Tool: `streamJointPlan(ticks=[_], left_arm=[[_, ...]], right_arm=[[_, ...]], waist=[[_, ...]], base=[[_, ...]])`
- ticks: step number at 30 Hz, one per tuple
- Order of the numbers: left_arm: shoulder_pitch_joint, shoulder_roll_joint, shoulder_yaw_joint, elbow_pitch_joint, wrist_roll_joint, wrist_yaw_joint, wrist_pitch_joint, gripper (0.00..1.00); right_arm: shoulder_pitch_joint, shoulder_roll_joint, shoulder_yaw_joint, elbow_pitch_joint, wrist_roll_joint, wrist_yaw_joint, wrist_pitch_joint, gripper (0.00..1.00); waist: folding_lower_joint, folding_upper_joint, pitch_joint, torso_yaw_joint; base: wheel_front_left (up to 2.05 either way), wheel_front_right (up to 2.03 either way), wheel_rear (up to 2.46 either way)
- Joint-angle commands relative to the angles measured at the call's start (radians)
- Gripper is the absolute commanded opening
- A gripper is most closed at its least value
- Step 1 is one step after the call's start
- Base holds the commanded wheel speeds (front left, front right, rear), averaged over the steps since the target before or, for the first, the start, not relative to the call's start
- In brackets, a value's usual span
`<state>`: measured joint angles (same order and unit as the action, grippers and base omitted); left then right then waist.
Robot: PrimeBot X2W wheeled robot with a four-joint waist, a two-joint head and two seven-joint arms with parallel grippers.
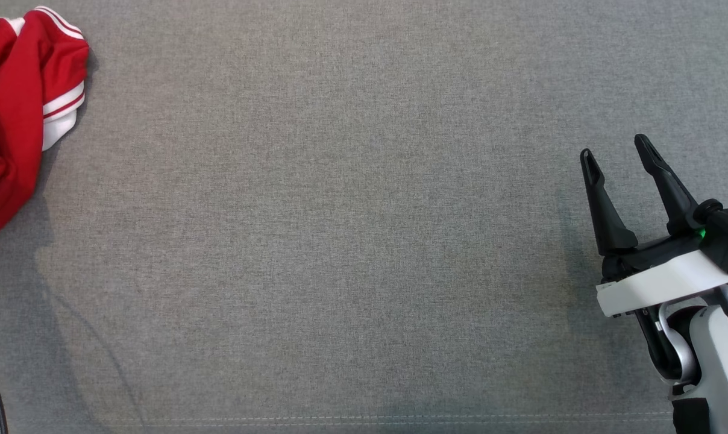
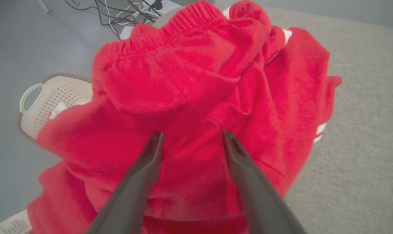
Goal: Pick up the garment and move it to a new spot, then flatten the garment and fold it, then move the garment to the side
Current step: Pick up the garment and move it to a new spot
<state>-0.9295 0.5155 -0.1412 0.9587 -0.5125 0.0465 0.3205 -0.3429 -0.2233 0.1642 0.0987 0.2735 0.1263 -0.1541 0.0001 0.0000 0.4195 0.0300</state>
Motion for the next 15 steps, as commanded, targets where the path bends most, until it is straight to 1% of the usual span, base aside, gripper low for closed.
streamJointPlan(ticks=[1, 6, 10, 15], left_arm=[[-0.032, 0.07, 0.028, -0.014, -0.008, 0.006, 0.006, 0.0], [-0.05, 0.076, 0.018, -0.015, -0.008, -0.002, 0.016, 0.0], [-0.069, 0.081, 0.028, -0.025, -0.014, 0.001, -0.035, 0.0], [-0.115, 0.118, 0.007, -0.034, 0.015, -0.02, -0.081, 0.0]], right_arm=[[-0.012, -0.01, 0.011, -0.03, 0.007, 0.004, -0.009, 1.0], [-0.021, -0.006, 0.012, -0.024, 0.007, 0.004, -0.008, 1.0], [-0.02, -0.003, 0.01, -0.015, 0.007, 0.004, -0.012, 1.0], [-0.01, -0.001, 0.014, -0.003, 0.008, 0.004, -0.016, 1.0]], waist=[[-0.0001, 0.0, 0.005, 0.004], [-0.0001, 0.0, 0.007, 0.012], [-0.0001, 0.0, -0.009, 0.021], [-0.0001, 0.0, -0.043, 0.034]], base=[[0.0, 0.0, 0.0], [0.0, 0.0, 0.0], [0.0, 0.0, 0.0], [0.0, 0.0, 0.0]])
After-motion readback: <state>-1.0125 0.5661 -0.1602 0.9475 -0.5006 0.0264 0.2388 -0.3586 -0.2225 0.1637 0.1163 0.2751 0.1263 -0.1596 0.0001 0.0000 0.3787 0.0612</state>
